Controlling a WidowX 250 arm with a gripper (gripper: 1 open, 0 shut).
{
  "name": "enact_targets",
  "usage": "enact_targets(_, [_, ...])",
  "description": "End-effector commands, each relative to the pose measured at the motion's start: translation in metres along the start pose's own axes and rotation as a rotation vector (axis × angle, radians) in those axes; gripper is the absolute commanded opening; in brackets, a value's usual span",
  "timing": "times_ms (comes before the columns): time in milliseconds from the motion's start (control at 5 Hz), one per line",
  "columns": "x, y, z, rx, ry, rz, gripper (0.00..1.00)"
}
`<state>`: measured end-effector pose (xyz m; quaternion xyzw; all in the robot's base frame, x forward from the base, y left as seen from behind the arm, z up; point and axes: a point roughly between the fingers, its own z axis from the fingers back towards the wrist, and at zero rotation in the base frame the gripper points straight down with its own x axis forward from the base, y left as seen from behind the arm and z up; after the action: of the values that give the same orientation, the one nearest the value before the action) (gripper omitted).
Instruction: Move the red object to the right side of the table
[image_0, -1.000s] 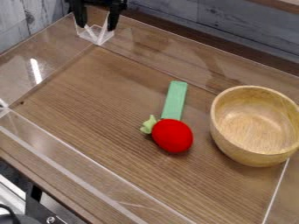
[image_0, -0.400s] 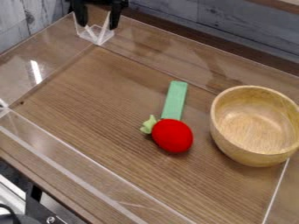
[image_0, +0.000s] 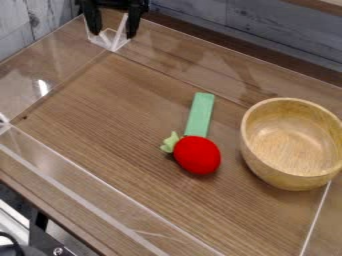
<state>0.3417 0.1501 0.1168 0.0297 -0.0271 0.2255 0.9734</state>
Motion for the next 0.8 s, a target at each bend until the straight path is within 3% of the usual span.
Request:
enact_targets(0, [0.0,0.0,0.025,-0.013,-0.088,0.028,1.0])
enact_targets(200, [0.017,0.002,0.03,-0.022,-0.099,0.031,1.0])
enact_targets(400, [0.022,0.001,0.031,-0.016,-0.094,0.025,1.0])
enact_targets(600, [-0.002,-0.022,0.02,-0.004,-0.063,0.008,1.0])
